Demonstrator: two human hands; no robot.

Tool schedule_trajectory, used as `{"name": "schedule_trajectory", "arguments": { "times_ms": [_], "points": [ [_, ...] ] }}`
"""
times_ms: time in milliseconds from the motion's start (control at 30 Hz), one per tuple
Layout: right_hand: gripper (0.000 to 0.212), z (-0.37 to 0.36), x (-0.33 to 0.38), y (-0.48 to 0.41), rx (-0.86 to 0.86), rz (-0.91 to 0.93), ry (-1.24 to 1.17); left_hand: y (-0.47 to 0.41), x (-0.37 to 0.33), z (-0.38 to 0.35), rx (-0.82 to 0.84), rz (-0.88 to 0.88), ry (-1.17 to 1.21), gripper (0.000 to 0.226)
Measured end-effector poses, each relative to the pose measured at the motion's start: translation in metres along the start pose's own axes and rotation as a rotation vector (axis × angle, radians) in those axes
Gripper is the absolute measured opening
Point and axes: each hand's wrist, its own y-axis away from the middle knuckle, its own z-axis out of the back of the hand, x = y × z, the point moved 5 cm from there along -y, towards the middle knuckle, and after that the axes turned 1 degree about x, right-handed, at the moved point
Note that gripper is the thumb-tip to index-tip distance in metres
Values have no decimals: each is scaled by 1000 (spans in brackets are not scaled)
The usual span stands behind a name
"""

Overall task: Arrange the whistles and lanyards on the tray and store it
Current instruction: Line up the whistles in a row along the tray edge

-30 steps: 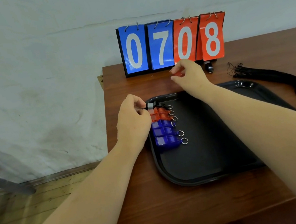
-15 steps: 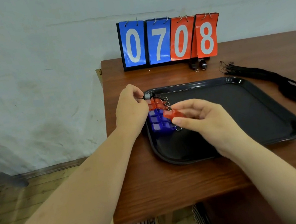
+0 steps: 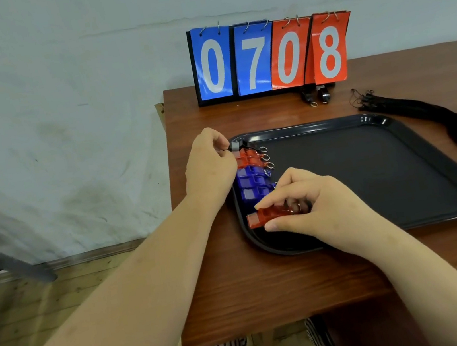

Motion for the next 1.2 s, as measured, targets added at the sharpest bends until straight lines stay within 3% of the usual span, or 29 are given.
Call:
{"name": "schedule_trajectory", "arguments": {
  "times_ms": [733,1200],
  "points": [
    [24,-1,0,1,-183,74,217,0,1,-1,9,-3,8,20],
    [24,-3,2,0,-172,75,237,1,0,0,12,-2,20,22]
  ]
}}
